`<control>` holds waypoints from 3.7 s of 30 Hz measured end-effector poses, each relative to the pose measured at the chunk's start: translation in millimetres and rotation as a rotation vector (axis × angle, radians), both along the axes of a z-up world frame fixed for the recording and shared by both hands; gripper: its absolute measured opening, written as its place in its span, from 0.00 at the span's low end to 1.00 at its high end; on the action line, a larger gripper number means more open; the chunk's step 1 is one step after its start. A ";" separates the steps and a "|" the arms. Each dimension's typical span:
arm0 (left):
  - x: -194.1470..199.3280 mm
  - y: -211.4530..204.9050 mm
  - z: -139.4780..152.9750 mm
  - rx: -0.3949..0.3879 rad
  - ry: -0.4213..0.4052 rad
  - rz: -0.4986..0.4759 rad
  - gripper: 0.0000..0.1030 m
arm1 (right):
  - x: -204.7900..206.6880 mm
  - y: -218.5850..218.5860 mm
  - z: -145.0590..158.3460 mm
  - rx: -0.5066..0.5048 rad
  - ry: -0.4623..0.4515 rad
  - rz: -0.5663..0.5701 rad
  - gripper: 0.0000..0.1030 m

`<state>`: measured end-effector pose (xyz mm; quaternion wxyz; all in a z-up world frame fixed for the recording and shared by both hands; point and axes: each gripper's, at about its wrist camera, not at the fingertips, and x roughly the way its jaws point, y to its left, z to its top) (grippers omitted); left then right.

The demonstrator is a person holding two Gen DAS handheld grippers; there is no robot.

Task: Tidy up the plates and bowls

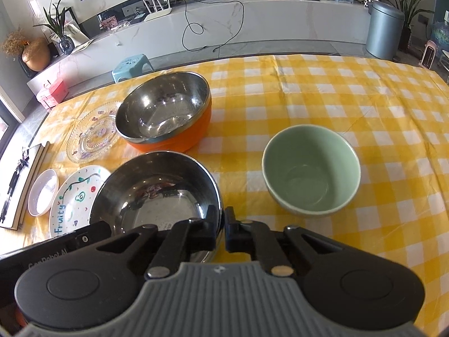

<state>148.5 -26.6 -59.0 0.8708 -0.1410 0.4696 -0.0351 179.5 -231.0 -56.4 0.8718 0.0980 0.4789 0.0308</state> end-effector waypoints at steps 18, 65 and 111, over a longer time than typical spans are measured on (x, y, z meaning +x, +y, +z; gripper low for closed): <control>-60.3 -45.5 31.6 -0.054 0.000 -0.116 0.10 | -76.5 -58.9 32.0 0.025 0.039 -0.043 0.03; -97.3 -73.9 54.1 0.014 -0.084 -0.173 0.74 | -118.1 -144.6 61.5 0.101 -0.102 0.038 0.52; -7.7 -75.1 49.3 0.222 -0.094 -0.212 0.77 | -68.8 -183.9 24.4 -0.679 -0.788 0.322 0.78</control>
